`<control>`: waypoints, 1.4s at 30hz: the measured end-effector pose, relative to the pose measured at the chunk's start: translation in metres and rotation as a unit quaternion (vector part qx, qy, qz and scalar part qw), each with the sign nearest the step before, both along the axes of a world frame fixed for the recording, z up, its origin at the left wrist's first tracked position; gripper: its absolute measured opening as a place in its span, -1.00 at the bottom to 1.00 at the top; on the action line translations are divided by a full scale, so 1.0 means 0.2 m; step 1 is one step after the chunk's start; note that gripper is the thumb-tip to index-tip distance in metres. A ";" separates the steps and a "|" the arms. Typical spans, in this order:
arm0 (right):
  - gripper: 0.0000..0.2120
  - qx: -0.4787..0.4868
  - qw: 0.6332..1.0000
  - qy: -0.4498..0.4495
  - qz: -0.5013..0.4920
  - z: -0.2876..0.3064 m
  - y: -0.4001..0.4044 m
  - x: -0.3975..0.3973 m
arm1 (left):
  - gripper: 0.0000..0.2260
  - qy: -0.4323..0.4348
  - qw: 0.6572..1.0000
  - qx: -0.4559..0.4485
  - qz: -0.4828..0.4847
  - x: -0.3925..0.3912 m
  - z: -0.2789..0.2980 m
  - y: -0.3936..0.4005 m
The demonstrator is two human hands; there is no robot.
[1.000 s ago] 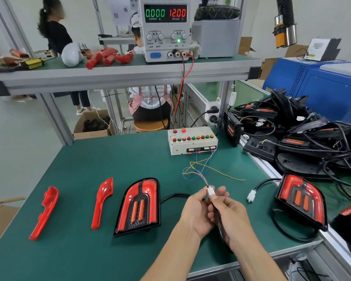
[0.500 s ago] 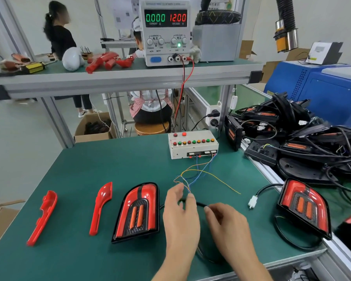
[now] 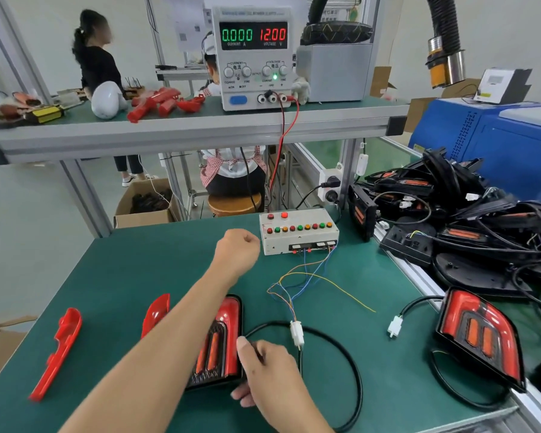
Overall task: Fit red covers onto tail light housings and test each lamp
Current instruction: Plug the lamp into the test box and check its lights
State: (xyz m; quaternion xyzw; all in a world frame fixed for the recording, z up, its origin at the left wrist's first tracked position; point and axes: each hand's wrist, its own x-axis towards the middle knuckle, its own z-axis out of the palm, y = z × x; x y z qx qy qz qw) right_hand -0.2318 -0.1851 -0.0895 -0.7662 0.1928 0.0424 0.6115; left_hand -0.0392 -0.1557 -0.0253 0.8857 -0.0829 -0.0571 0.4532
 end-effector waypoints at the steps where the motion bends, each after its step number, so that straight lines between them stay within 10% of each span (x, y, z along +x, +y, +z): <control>1: -0.61 0.029 1.000 0.001 0.007 0.00 0.00 0.01 | -0.80 -0.004 1.000 0.015 -0.013 0.03 0.00 0.02; 11: -0.83 0.147 0.986 -0.053 -0.050 -0.10 -0.04 -0.06 | -0.61 -0.038 0.963 0.192 -0.185 0.27 -0.02 0.03; 18: -0.60 0.180 0.953 -0.164 -0.181 -0.18 0.01 -0.11 | -0.41 -0.071 0.921 0.287 -0.254 0.37 -0.08 -0.05; 30: -0.81 0.270 0.913 -0.175 -0.252 -0.24 -0.01 -0.03 | -0.38 -0.119 0.911 0.320 -0.233 0.41 -0.19 -0.14; 42: -0.58 0.301 0.909 -0.165 -0.237 -0.23 -0.02 -0.02 | -0.32 -0.119 0.916 0.308 -0.229 0.40 -0.21 -0.14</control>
